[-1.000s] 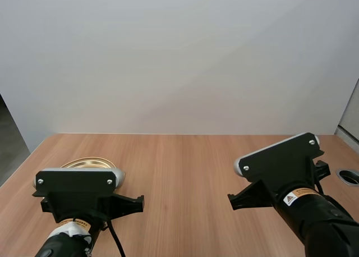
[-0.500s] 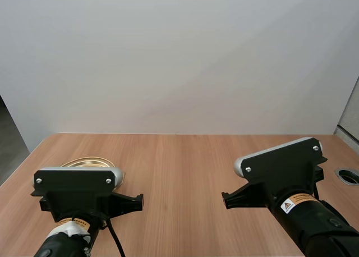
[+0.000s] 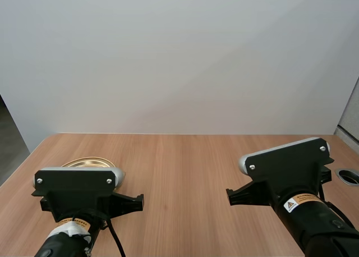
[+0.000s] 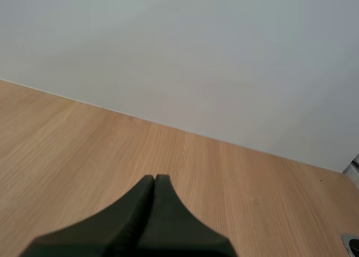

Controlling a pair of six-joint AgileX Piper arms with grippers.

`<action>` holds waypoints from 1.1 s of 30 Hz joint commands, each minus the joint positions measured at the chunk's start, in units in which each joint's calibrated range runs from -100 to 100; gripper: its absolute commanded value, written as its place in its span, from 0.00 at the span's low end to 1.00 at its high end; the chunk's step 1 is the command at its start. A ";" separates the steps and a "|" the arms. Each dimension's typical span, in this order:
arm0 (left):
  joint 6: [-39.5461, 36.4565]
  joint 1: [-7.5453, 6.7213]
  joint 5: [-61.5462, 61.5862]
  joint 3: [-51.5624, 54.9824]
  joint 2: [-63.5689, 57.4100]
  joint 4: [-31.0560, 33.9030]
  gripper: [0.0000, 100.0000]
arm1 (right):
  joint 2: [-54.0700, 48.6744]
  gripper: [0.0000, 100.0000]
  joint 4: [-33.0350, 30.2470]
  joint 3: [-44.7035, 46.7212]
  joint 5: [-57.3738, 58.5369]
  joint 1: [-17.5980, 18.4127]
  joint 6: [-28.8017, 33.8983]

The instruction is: Open the pot, put the car inside, and close it

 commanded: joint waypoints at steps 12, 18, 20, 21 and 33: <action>0.03 0.02 -0.02 0.00 0.00 0.05 0.00 | -0.03 0.00 0.00 0.04 0.12 0.03 0.03; 0.03 0.02 -0.02 0.00 0.00 0.05 0.00 | -0.03 0.00 0.00 0.04 0.12 0.03 0.03; 0.03 0.02 -0.02 0.00 0.00 0.05 0.00 | -0.03 0.00 0.00 0.04 0.12 0.03 0.03; 0.03 0.02 -0.02 0.00 0.00 0.05 0.00 | -0.03 0.00 0.00 -0.08 0.12 0.03 0.03; 0.03 0.02 -0.02 0.00 0.00 0.05 0.00 | -0.03 0.00 -4.41 0.20 -0.80 0.03 9.30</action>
